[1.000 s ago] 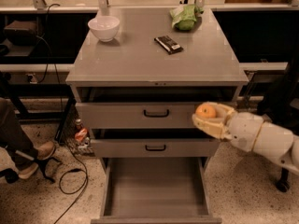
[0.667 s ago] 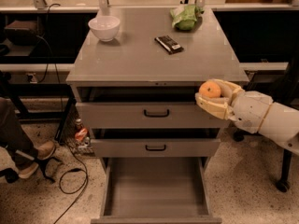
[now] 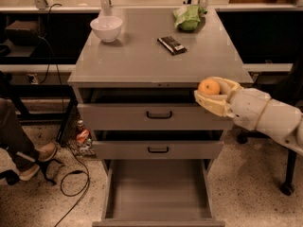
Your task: Pick orange from bottom drawer and place on counter
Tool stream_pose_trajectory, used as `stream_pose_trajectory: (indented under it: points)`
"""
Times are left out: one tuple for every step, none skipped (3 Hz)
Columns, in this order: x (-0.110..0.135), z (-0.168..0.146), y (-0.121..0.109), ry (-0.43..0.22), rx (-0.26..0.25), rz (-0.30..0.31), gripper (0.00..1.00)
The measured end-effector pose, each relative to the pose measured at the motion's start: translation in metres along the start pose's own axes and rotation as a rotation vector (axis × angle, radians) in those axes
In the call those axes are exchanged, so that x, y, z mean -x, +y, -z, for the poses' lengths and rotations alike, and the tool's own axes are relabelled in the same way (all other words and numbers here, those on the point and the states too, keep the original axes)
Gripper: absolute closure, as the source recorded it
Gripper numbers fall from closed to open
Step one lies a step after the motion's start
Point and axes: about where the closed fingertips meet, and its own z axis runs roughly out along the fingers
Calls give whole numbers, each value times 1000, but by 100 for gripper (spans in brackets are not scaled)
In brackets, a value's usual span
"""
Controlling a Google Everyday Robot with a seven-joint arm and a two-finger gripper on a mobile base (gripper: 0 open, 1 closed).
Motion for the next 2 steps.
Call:
stream_pose_trajectory:
  points:
    - [3,-43,-29,20,-30,30,100]
    - [4,-80,-50,28,-35,41,100]
